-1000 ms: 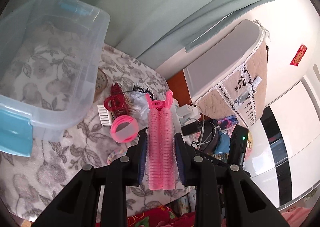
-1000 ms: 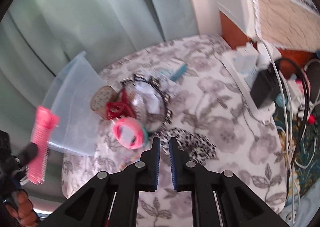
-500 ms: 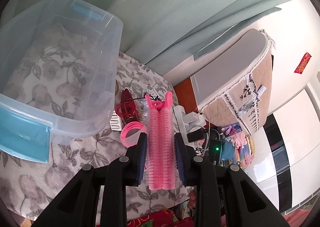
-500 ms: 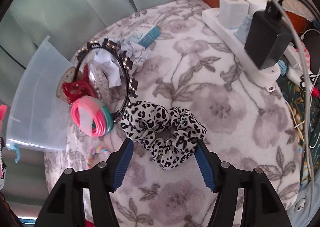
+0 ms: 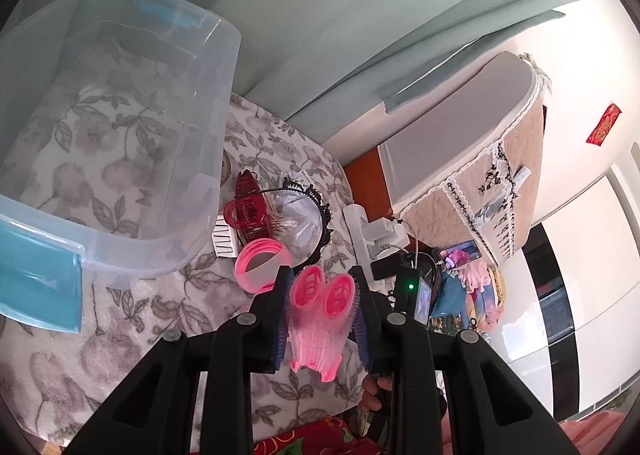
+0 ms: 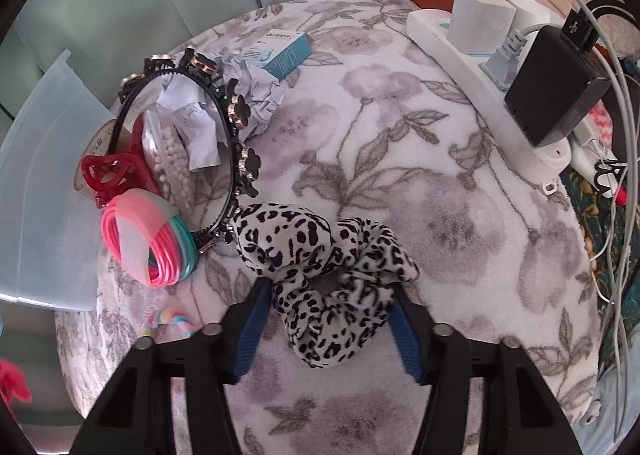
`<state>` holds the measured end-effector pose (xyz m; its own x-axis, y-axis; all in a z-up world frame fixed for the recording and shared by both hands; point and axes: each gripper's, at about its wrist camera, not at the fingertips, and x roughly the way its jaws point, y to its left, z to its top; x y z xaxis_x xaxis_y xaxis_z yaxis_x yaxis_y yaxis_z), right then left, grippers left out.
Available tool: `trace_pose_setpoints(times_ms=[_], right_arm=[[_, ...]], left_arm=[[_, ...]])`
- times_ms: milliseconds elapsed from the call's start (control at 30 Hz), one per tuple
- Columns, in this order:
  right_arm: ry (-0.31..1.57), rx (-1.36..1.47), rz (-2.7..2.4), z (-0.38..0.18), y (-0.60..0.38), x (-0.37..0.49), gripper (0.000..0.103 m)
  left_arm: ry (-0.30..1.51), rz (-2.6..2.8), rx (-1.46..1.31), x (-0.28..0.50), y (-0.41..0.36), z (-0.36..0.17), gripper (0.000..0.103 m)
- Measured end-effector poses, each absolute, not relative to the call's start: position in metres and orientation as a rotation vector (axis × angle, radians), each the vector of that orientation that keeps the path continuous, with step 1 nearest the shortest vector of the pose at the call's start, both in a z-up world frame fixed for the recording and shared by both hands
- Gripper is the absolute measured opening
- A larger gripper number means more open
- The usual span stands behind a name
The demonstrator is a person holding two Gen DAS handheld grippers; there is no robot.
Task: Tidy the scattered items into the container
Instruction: 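Lift the pink rollers with the left gripper while the right gripper lifts the scrunchie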
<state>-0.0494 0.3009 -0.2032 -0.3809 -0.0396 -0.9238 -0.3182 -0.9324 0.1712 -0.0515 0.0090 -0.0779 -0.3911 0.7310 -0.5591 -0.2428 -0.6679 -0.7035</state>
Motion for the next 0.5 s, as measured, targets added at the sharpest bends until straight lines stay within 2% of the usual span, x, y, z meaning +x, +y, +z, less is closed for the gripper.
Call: trace_pose_setpoints(times_ms=[33, 133, 300, 500], right_arm=[[0.497, -1.637, 2.430, -0.203, 0.302, -0.048, 0.041], [0.517, -1.629, 2.441, -0.200, 0.303, -0.044, 0.030], [0.540, -1.571, 2.507, -0.186, 0.300, -0.037, 0.027], [0.559, -1.522, 2.555, -0.161, 0.294, -0.030, 0.027]], left_arm=[[-0.701, 2.089, -1.216, -0.050, 0.009, -0.079, 0.028], [-0.652, 2.105, -1.230, -0.046, 0.013, -0.080, 0.028], [-0.591, 2.113, -1.227, -0.038, 0.017, -0.080, 0.028], [-0.605, 2.116, -1.198, -0.035, 0.013, -0.076, 0.028]])
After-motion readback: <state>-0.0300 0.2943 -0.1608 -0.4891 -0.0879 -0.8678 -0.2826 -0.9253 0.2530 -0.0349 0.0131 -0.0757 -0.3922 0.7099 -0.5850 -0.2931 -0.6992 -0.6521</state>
